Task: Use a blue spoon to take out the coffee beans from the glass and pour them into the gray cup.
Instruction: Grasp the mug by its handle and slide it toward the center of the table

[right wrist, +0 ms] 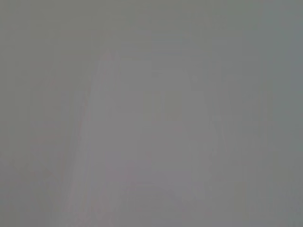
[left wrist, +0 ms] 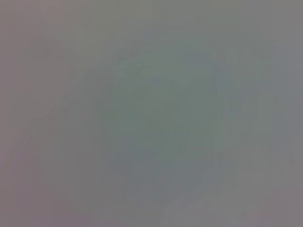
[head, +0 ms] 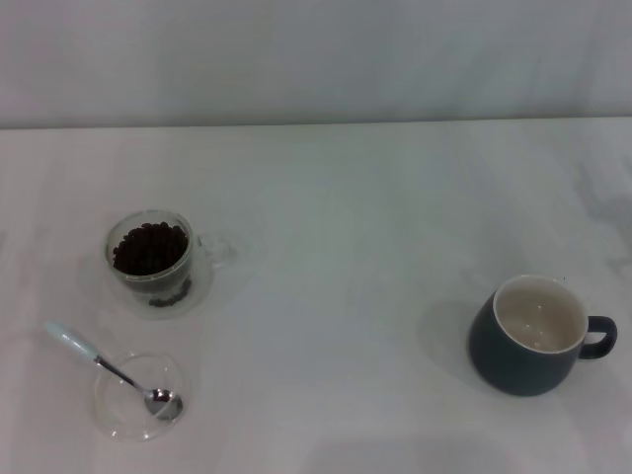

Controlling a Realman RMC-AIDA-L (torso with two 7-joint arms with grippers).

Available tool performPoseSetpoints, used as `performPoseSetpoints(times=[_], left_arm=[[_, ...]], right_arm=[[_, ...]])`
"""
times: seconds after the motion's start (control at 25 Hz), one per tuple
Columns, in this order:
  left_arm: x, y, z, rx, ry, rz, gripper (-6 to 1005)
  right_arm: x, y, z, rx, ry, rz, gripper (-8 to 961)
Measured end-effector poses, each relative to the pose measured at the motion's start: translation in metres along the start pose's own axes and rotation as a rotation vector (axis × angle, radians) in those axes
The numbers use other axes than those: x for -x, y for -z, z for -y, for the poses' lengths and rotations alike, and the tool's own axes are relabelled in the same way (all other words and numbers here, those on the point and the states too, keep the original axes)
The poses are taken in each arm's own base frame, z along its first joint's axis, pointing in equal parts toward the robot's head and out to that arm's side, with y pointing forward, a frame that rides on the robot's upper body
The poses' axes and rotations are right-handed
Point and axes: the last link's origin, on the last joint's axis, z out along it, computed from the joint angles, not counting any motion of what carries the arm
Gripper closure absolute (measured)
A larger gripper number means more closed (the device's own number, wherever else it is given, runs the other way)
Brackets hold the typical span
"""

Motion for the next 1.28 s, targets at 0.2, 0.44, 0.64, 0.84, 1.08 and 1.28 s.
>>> performPoseSetpoints(times=[0.2,0.44,0.64,0.84,1.08,1.28], left_arm=[[0.002,0.004,0.003,-0.010,0.000,0.011,110],[0.003,0.003,0.002,-0.007,0.002,0.021,111],[0.005,0.002,0.002,-0.004,-0.001,0.031,111],[0.005,0.004,0.005,-0.007,-0.010,0.034,111],[0.007,0.011,0.014,-0.024,-0.022,0.044,110],[0.007,0.016,0.021,-0.039,-0.028,0.046,110]], right_arm=[[-0.001,0.004,0.002,-0.004,-0.023,-0.009,276],[-0.003,0.007,0.002,0.000,-0.024,-0.019,277],[-0.004,0.015,-0.005,0.053,-0.016,-0.026,277],[-0.009,0.035,-0.014,0.169,0.005,-0.069,277],[-0.002,0.086,-0.015,0.263,-0.034,-0.078,277],[0.008,0.127,-0.004,0.248,-0.135,-0.080,277]])
